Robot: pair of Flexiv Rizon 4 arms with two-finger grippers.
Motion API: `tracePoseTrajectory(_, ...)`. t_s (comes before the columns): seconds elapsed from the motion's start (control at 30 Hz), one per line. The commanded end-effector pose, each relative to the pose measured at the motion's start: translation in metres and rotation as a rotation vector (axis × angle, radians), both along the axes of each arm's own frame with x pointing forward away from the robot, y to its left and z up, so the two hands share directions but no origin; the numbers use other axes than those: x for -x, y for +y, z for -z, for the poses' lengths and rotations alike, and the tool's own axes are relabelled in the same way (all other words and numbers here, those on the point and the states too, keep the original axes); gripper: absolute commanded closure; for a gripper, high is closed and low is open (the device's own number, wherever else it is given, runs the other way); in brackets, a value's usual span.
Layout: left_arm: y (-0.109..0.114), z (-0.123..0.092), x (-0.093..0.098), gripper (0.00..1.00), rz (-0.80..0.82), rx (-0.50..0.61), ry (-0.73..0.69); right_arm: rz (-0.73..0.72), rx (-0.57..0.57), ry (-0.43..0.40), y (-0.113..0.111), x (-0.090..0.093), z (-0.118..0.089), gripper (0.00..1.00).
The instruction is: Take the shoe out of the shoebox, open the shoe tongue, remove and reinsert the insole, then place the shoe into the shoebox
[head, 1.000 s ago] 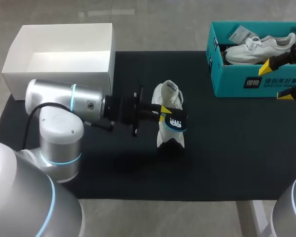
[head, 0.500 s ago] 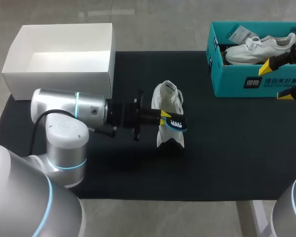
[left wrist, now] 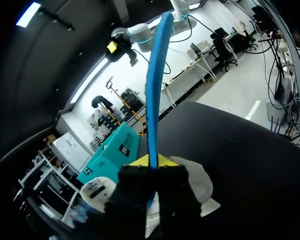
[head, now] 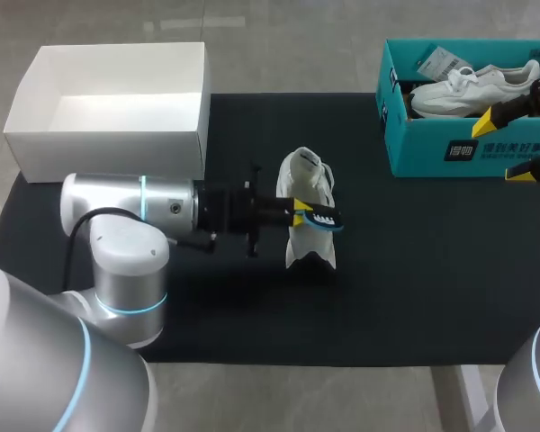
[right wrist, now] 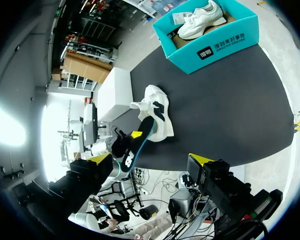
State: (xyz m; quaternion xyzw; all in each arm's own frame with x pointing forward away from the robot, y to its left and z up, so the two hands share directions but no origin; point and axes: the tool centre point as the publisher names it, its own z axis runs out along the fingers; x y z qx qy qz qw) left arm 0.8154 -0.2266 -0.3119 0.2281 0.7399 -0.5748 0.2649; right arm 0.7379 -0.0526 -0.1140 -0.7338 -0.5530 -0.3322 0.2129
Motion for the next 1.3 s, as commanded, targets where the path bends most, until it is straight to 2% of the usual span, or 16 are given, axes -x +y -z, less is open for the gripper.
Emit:
tracePoseTrajectory(0.03,-0.011,0.003,-0.009,1.0,-0.02,0.007,0.011,0.0,0.002,0.003,0.001,-0.002,0.0,0.0)
tracePoseTrajectory(0.1,-0.013,-0.001,-0.012,1.0,-0.027,0.024,0.034,0.0,0.002,0.003,0.001,-0.002,0.0,0.0)
tracePoseTrajectory(0.53,-0.016,-0.031,0.008,1.0,-0.028,0.117,0.066,0.0,0.002,0.003,0.001,-0.002,0.0,0.0)
tracePoseTrajectory(0.83,-0.015,-0.012,0.006,1.0,-0.076,0.105,0.063,0.0,0.002,0.003,0.001,-0.002,0.0,0.0)
tracePoseTrajectory(1.3,-0.013,0.003,-0.024,1.0,-0.084,0.017,0.027,0.0,0.002,0.003,0.001,-0.002,0.0,0.0)
